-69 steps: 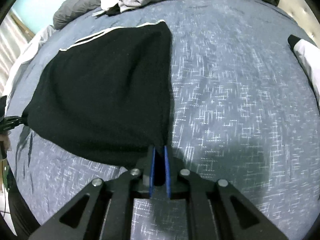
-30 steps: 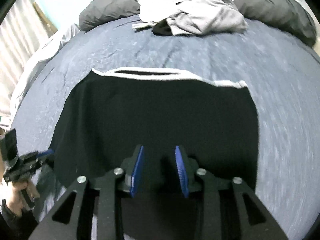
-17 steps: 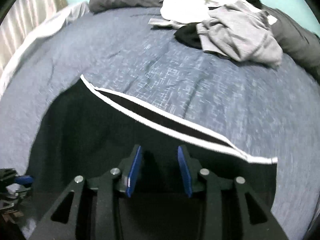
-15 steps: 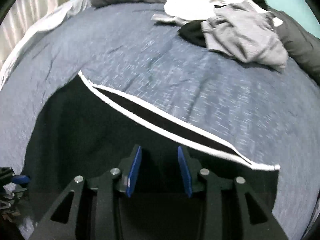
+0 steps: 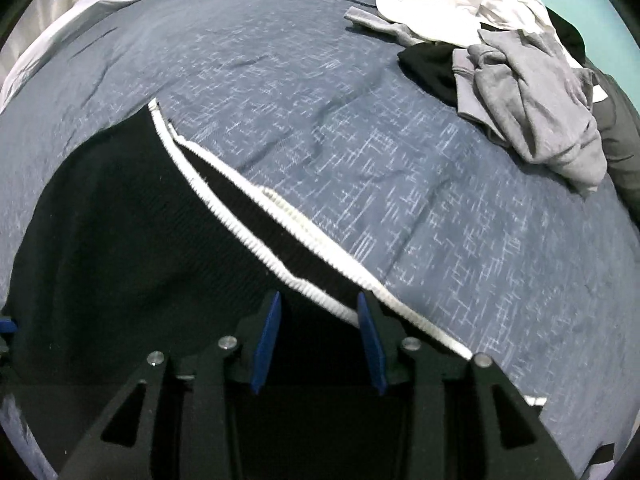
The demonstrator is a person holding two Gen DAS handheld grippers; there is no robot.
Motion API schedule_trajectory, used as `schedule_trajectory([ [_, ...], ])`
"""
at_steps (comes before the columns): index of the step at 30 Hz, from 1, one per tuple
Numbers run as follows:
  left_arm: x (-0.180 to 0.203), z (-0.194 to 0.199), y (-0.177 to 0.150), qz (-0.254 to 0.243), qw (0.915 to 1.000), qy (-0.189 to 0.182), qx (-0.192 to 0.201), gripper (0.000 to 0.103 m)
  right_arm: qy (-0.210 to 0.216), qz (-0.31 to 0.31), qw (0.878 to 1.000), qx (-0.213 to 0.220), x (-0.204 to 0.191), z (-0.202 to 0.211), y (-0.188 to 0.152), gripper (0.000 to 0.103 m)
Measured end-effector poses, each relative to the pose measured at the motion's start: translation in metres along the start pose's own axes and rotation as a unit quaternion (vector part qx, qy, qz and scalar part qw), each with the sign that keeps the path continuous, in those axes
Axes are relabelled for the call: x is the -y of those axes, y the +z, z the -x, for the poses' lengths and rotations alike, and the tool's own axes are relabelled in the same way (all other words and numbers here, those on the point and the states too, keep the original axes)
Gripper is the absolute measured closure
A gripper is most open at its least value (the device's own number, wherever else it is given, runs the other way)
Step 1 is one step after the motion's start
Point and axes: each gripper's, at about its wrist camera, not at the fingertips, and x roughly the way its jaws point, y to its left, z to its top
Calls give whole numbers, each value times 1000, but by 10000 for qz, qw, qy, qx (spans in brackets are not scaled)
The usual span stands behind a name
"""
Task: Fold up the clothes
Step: 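Grasp the white hem band with the right gripper and smooth it flat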
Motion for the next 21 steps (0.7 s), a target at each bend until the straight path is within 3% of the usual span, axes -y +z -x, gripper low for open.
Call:
schedule_trajectory([
  [4,1,-1,1,-13,10000,23,-13,73,-110,114,9998,78,-5,1,-3,64],
  [8,0,-2,1,-17,10000,20,-16,73,-147,362,9992,123,-16,6,-11,90],
  [10,0,-2,2,-14,10000,13,-20,73,-218,501,9984,118,-21,7,-15,95],
  [18,-1,-2,3,-3,10000,-5,-17,73,-729,214,9960,480,-15,28,-7,100],
  [21,-2,-3,3,1,10000,-8,-18,73,-936,-163,9947,393,-4,22,-6,100],
])
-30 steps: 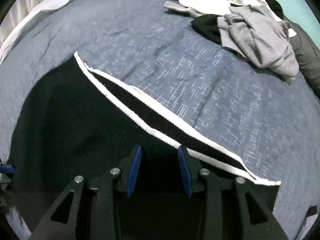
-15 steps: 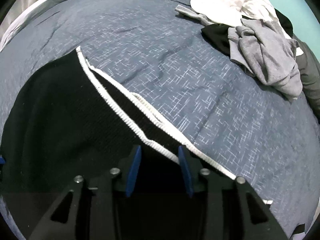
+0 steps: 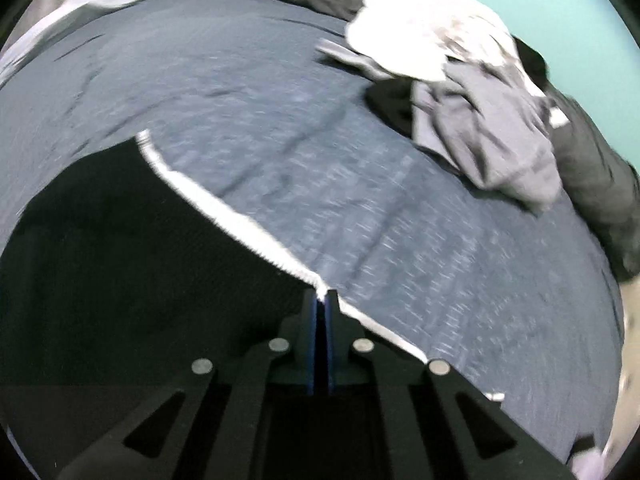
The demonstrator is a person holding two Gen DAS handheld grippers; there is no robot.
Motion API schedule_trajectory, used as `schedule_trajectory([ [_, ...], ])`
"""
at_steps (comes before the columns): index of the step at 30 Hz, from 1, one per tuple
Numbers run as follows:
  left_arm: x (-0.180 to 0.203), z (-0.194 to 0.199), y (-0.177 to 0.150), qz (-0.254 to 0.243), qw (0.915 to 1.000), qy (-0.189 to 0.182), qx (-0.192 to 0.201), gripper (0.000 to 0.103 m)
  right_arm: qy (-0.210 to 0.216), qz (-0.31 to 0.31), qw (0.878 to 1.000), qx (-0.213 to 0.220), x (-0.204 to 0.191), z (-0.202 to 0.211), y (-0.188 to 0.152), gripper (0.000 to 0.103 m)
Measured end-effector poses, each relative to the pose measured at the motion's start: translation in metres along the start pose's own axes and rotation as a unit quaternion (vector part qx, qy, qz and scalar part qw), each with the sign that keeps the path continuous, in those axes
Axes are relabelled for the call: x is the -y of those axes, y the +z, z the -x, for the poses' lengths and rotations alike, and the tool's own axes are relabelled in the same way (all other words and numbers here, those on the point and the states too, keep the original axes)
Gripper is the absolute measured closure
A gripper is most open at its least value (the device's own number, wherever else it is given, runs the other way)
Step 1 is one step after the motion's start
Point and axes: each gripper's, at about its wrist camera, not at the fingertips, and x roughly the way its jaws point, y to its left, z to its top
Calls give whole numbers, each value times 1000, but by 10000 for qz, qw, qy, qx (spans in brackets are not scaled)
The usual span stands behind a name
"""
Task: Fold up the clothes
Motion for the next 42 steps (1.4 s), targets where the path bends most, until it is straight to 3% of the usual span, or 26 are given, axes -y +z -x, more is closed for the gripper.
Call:
schedule_trajectory([
  [5,-2,0,0,15,10000,-25,-5,73,-17,-390,9992,-36,1,-8,1,100],
  [11,-2,1,-1,38,10000,-62,-14,73,690,-1462,9848,642,46,21,9,99],
  [15,-2,2,-2,42,10000,-64,-18,73,811,-1655,9824,293,69,22,-5,96],
  [19,-1,3,-2,36,10000,-56,-25,73,778,-1769,9812,-5,82,18,-32,78],
  [22,-1,6,-2,73,10000,-61,4,73,589,-1959,9789,-15,93,19,-57,78],
  [25,-2,13,2,138,9999,-63,69,72,341,-2459,9685,185,121,27,-80,78],
  [27,-3,19,9,160,9997,-58,165,66,231,-2751,9609,239,138,30,-93,77],
  [29,-6,21,18,167,9996,-1,243,58,247,-2892,9569,83,151,25,-104,76],
  [35,-21,3,41,238,9993,188,232,58,457,-2915,9554,-73,156,15,-117,75],
  [42,-24,-16,35,211,9994,259,-2,58,607,-3019,9514,-87,166,2,-120,75],
])
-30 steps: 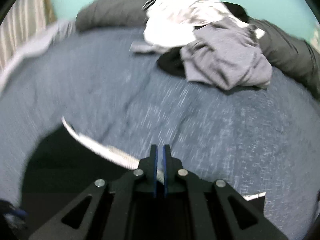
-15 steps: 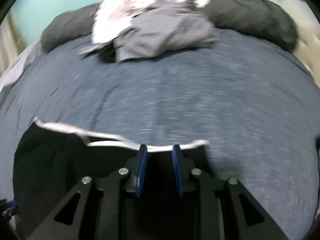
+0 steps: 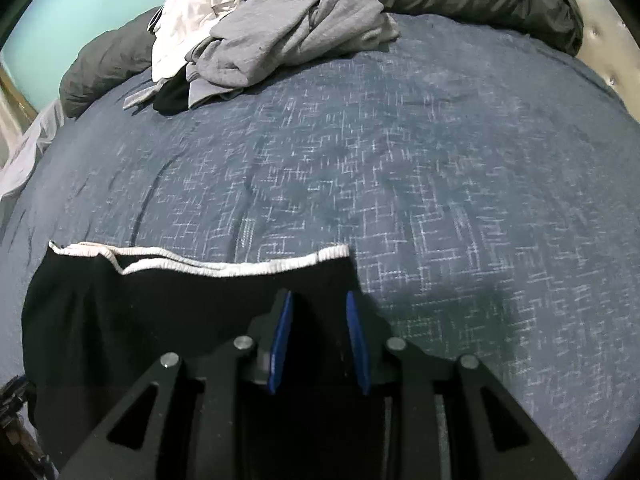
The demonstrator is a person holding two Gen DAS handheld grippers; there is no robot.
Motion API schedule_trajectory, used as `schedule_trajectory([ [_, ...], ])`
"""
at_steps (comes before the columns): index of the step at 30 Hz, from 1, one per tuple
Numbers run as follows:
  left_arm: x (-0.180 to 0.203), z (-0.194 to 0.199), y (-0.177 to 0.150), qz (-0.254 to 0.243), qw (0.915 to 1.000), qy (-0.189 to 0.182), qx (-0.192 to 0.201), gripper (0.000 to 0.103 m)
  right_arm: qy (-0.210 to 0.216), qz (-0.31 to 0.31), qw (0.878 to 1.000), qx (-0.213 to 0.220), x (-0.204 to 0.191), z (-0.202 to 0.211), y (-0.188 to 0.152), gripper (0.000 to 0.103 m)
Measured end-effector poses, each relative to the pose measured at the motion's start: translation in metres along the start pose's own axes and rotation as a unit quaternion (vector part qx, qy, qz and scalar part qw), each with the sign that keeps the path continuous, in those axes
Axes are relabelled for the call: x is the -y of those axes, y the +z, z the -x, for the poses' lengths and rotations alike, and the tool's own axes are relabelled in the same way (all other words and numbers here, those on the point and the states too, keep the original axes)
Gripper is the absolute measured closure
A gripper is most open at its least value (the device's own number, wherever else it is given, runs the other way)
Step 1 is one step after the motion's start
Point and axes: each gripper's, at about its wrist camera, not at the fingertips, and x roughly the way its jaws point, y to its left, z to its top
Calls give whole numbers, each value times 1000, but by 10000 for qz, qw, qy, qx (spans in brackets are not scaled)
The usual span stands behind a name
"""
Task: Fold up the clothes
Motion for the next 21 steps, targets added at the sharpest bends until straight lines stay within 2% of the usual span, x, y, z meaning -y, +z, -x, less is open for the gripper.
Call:
schedule_trajectory([
  [3,2,-3,-1,-52,10000,13,-22,58,38,64,10000,0,-1,-4,-1,78],
  [5,2,-4,-1,-48,10000,15,-27,58,61,143,9999,33,-3,-4,-1,92],
  [6,2,-4,-1,-44,10000,12,-27,58,0,182,9998,44,-4,-5,-2,96],
  [9,2,-5,-1,-53,10000,23,-25,58,-66,236,9996,139,-5,-2,-2,98],
  [13,1,-5,-2,-51,10000,15,-22,58,-154,116,9983,553,3,17,0,99],
  [15,1,-5,-2,-49,10000,20,-18,58,-269,-39,9970,732,13,28,1,103],
  [18,2,-6,-2,-51,10000,30,-14,58,-565,-309,9955,691,30,32,2,103],
  [20,2,-6,-3,-52,10000,31,-15,58,-463,-396,9962,622,36,30,0,103],
  [21,1,-6,-3,-53,10000,30,-15,58,-253,-405,9971,599,36,28,0,103],
])
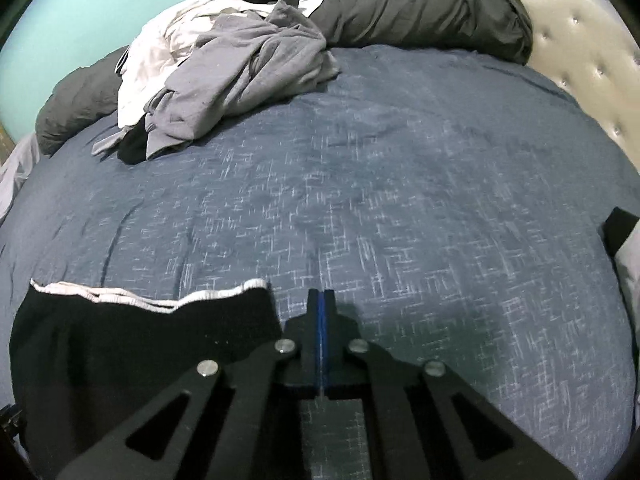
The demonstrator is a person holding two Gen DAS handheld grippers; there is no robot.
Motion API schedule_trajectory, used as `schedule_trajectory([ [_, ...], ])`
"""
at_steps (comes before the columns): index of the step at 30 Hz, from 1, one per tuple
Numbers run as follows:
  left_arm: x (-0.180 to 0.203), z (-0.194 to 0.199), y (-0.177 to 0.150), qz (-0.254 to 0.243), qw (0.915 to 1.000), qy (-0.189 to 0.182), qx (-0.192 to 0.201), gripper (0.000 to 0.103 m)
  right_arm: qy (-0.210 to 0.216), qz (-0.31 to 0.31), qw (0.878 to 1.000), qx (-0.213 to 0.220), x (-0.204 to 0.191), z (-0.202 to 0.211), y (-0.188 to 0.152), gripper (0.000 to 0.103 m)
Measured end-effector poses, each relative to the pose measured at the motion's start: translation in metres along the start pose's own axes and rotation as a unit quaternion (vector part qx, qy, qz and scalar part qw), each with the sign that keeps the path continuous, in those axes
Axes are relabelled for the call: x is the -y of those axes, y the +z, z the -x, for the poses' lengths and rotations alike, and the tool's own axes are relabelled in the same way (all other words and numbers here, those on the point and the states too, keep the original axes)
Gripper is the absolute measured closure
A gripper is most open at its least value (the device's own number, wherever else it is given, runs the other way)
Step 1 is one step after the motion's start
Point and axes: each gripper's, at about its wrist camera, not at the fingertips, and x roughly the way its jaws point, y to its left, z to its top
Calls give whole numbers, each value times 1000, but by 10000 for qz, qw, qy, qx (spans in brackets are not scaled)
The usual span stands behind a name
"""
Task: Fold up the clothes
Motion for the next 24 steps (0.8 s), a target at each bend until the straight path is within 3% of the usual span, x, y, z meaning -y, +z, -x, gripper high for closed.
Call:
schedule_trajectory([
  [4,1,0,-1,-20,10000,22,2,58,627,-51,9979,-141,-9,-9,-1,99],
  [5,1,0,-1,-26,10000,30,2,58,705,-45,9973,-198,-12,-12,-2,85],
  [7,1,0,0,-29,10000,35,1,58,655,19,9972,-373,-19,-20,-3,68],
  [9,0,-1,0,-21,10000,26,-4,58,600,167,9969,-482,-27,-26,-4,68],
  [10,0,-1,0,-16,10000,24,-6,58,502,308,9969,-515,-32,-28,-6,76],
  [11,1,-1,0,-23,10000,30,-4,58,395,407,9970,-532,-35,-30,-7,94],
  [12,1,-1,0,-30,10000,35,-4,58,303,466,9971,-527,-36,-30,-8,97],
  [18,0,-2,0,-10,10000,5,-5,58,-202,163,9996,-68,-18,-15,-2,99],
  [24,-1,-2,1,-15,10000,-6,-12,58,-407,87,9991,-121,-11,-20,1,99],
])
